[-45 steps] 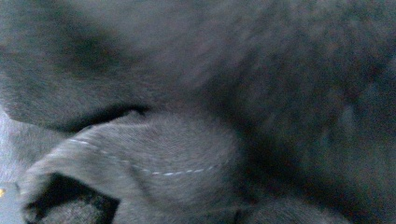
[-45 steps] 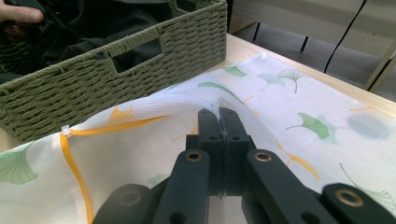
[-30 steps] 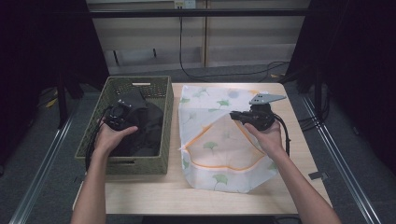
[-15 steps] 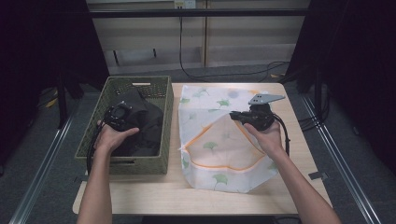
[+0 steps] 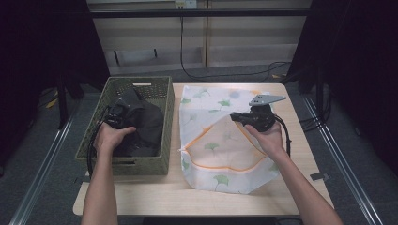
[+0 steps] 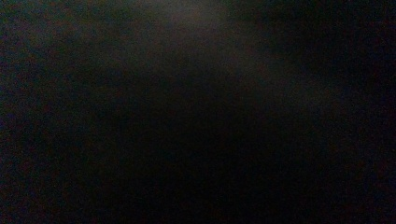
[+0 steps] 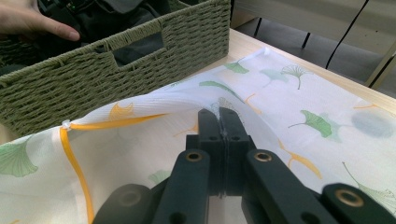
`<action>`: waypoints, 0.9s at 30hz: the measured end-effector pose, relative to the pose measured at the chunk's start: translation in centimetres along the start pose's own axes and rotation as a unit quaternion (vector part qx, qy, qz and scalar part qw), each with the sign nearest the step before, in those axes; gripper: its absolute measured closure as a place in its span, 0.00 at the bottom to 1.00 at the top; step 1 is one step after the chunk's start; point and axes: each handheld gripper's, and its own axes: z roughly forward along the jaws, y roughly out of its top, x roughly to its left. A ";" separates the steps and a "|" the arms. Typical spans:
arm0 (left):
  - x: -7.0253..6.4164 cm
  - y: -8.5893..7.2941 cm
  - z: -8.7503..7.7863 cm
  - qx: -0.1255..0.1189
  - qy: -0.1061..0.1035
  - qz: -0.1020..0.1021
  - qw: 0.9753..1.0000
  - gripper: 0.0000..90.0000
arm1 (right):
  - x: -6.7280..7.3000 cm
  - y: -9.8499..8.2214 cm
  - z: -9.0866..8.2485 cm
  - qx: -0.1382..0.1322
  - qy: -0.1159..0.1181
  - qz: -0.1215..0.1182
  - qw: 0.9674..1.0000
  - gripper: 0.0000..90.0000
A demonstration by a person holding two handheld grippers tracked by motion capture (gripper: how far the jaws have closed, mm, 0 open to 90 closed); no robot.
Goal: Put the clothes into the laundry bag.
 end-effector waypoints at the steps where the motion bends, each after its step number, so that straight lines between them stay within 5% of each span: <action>1: 0.1 -0.1 -0.1 -0.001 -0.003 0.002 1.000 0.58 | 0.0 0.0 0.0 -0.001 0.000 0.000 1.000 1.00; 6: 0.6 -0.3 -0.6 -0.020 -0.022 -0.004 1.000 0.71 | 0.2 0.1 0.3 0.001 0.004 -0.003 1.000 1.00; 9: 0.6 -0.2 -1.3 -0.052 -0.023 -0.011 0.998 0.75 | 0.3 0.1 0.4 0.002 0.006 -0.004 1.000 1.00; 17: 0.2 -0.6 -4.2 -0.151 -0.036 0.009 0.988 0.77 | 0.4 0.1 0.6 0.003 0.006 -0.004 1.000 1.00; 26: -0.6 -1.8 -8.5 -0.260 -0.052 0.022 0.964 0.77 | 0.2 0.0 0.3 0.001 0.000 0.000 1.000 1.00; 27: -0.8 -2.1 -9.0 -0.275 -0.057 0.022 0.960 0.77 | 0.2 0.0 0.3 0.001 -0.001 0.002 1.000 1.00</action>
